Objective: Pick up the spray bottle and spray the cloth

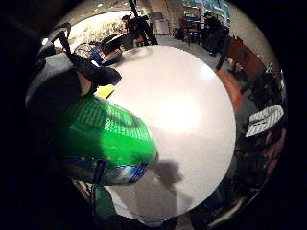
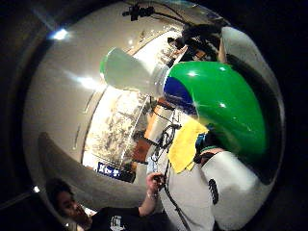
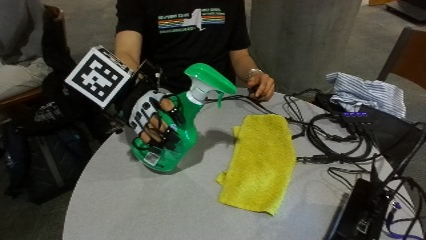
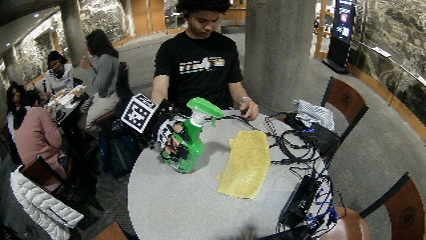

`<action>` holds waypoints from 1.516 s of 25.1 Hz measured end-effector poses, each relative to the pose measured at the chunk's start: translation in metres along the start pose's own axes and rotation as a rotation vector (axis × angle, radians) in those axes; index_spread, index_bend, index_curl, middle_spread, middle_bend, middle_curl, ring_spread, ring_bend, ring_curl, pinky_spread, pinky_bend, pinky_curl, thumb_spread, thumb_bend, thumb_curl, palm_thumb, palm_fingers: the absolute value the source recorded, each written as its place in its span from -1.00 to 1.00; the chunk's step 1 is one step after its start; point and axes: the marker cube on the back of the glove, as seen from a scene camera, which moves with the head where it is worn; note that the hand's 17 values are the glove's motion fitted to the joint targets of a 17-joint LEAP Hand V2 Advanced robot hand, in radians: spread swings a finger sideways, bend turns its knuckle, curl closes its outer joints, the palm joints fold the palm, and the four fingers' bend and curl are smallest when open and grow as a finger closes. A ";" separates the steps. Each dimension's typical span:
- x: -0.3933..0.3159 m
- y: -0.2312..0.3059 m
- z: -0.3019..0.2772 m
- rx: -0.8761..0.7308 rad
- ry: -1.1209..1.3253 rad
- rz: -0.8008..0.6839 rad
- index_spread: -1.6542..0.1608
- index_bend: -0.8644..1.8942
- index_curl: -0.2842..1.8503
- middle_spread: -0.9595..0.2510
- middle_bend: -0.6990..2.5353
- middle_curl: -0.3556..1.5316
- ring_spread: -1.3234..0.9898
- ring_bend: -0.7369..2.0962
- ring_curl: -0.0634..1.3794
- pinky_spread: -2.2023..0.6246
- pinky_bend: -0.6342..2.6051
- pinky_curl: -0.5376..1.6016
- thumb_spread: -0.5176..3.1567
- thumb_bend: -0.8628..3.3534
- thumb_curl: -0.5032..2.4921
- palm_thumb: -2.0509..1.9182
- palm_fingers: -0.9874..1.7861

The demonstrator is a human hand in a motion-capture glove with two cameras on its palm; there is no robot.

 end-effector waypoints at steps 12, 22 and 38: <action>-0.008 -0.010 -0.007 -0.178 0.310 -0.057 0.61 -0.30 -0.48 0.56 -0.42 -0.17 0.13 -0.13 -0.39 0.60 -0.36 -0.18 -0.34 -0.61 -0.28 0.52 0.49; -0.018 -0.014 -0.004 -0.256 0.460 -0.105 0.61 -0.30 -0.48 0.57 -0.42 -0.16 0.13 -0.13 -0.39 0.59 -0.36 -0.17 -0.35 -0.60 -0.27 0.51 0.50; -0.021 -0.012 -0.001 -0.281 0.551 -0.120 0.61 -0.30 -0.48 0.57 -0.41 -0.16 0.12 -0.12 -0.38 0.57 -0.36 -0.16 -0.36 -0.61 -0.26 0.51 0.51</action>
